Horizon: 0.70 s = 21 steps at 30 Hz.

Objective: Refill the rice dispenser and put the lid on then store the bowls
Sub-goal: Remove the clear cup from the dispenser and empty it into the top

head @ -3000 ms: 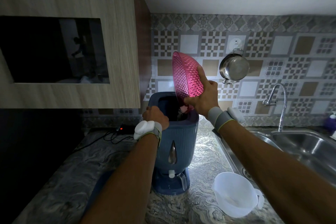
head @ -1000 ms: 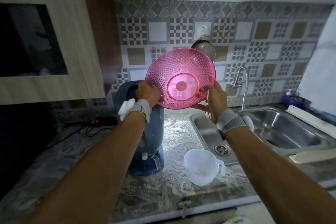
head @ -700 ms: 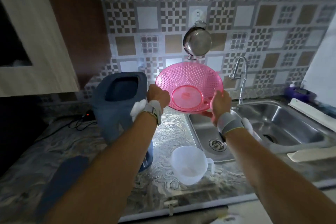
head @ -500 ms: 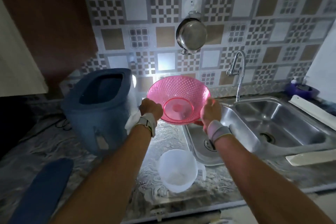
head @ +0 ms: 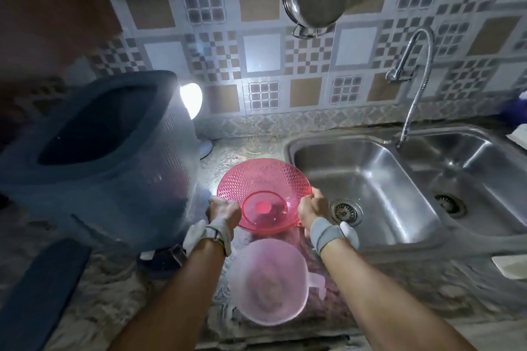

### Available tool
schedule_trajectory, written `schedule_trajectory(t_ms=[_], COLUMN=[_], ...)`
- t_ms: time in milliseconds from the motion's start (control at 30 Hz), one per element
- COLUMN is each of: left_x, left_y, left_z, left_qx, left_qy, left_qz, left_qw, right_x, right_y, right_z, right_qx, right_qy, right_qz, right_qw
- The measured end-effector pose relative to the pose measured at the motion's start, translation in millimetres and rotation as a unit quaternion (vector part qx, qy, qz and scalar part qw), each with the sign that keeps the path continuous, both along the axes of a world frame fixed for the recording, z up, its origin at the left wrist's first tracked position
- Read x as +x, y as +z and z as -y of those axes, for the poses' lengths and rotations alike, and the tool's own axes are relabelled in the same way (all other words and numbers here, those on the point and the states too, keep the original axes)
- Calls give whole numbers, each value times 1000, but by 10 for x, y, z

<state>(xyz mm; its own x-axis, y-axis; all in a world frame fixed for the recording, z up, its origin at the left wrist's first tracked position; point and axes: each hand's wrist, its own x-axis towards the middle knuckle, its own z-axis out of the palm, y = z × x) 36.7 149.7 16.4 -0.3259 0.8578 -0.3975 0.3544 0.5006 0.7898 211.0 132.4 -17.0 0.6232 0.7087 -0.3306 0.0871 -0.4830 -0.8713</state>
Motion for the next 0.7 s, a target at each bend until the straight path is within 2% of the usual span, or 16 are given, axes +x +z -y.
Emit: schedule_trajectory(t_ms=[267,400,567,633,700], left_x=[-8,-9,-7,0,-31], left_y=[-240,-392,-316,-220,-188], left_z=[-144,-162,-125,-65,-36], left_qx=[-95,-67,-88,-93,-56], left_qy=[49,27,42,29,3], left_qz=[-9,-1,11,-26,-67], left_qw=[994,997,995,995,996], right_x=[-57,-59,-63,-88,-142], right_y=[-263,-318,-299,-250,-168], right_z=[-180,-188,-202,-193,-175], right_qx=[-28,-26,-46,-53,-51], right_qy=[14,18,32,38,42], right_qz=[2,10,27,46,76], right_qw=[1000,999,998,997,995])
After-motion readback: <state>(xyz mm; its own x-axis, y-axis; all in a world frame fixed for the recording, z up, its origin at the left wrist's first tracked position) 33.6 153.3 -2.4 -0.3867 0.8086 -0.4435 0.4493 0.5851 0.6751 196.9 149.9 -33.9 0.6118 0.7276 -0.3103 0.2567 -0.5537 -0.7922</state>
